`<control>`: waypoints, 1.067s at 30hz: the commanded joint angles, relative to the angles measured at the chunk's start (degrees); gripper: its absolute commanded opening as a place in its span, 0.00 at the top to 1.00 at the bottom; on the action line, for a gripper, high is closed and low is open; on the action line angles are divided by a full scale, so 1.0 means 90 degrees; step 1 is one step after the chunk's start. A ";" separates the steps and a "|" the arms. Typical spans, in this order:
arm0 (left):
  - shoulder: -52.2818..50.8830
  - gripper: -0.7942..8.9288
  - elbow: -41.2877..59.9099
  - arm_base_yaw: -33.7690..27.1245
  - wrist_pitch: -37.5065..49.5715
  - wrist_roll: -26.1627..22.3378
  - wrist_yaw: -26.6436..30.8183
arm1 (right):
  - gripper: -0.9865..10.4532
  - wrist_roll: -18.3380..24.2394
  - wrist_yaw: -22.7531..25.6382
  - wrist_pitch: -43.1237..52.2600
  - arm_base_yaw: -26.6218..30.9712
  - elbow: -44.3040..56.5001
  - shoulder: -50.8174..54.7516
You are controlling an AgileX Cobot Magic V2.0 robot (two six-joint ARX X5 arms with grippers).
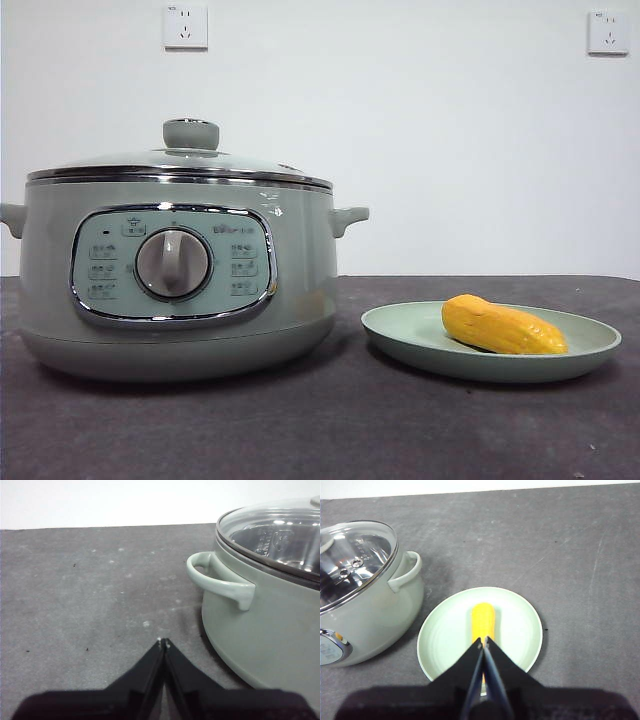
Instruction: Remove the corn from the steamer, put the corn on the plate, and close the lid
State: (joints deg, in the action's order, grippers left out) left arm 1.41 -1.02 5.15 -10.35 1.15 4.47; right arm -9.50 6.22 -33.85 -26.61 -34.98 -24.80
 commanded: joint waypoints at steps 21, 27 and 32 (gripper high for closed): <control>-0.0017 0.92 0.0095 -0.0022 0.0024 0.0061 -0.0017 | 0.91 0.1569 -0.0838 0.2237 0.2193 0.2001 0.2023; -0.0017 0.92 0.0095 -0.0022 0.0024 0.0061 -0.0017 | 0.91 0.1540 -0.0865 0.2946 0.2246 0.2951 0.2237; -0.0017 0.92 0.0095 -0.0022 0.0024 0.0061 -0.0017 | 0.91 0.1513 -0.0862 0.2951 0.2249 0.3376 0.2535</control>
State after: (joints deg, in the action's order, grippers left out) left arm 1.41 -1.02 5.15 -10.35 1.15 4.47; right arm 3.99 -1.54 -7.97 -6.42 -5.37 -2.42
